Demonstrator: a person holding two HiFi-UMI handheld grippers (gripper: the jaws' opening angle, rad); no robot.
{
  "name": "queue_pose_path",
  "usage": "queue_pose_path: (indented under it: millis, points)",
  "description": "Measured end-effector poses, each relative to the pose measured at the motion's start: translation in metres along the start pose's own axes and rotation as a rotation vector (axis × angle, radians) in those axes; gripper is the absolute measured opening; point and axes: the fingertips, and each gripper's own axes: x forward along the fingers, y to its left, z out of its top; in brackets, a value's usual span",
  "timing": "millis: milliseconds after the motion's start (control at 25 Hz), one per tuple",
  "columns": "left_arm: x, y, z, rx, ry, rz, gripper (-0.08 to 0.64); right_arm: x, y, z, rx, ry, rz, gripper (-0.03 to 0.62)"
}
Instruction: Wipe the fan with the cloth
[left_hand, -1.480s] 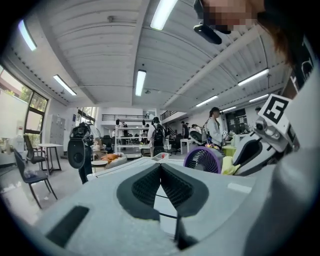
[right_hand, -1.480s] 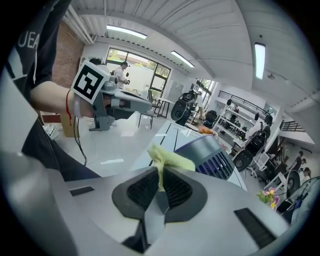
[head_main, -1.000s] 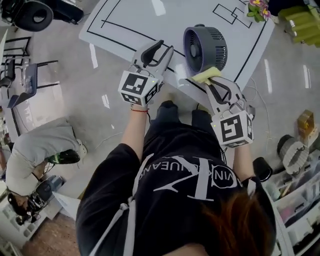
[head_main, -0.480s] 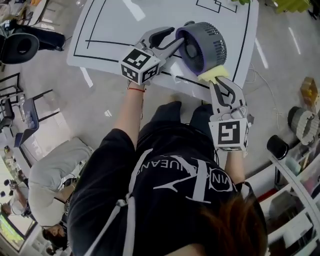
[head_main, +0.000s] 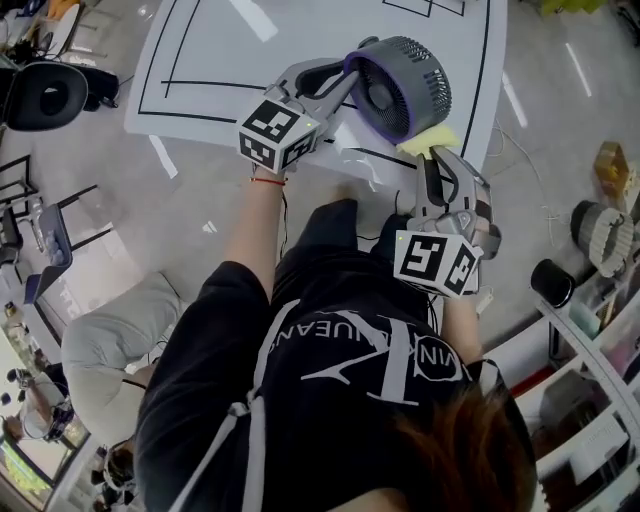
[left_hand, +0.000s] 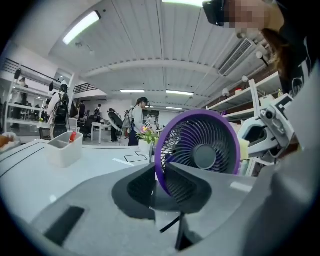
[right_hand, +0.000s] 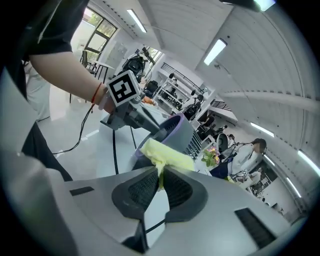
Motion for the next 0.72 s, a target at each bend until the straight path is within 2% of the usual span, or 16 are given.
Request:
queue_pose_path:
  millis: [240,520,720]
  points:
    - [-0.015,-0.015,-0.004,-0.069,-0.045,0.129,0.064,-0.001,-0.012,-0.015,-0.041,-0.038,0.029,0.028]
    - [-0.038,-0.039,-0.012,-0.148,-0.107,0.311,0.060,0.004,-0.028,-0.026,-0.098,-0.130,0.063,0.029]
    - [-0.036,-0.064,-0.012,-0.210,-0.156,0.385,0.058,0.013,-0.052,-0.042,-0.135,-0.183,0.104,0.029]
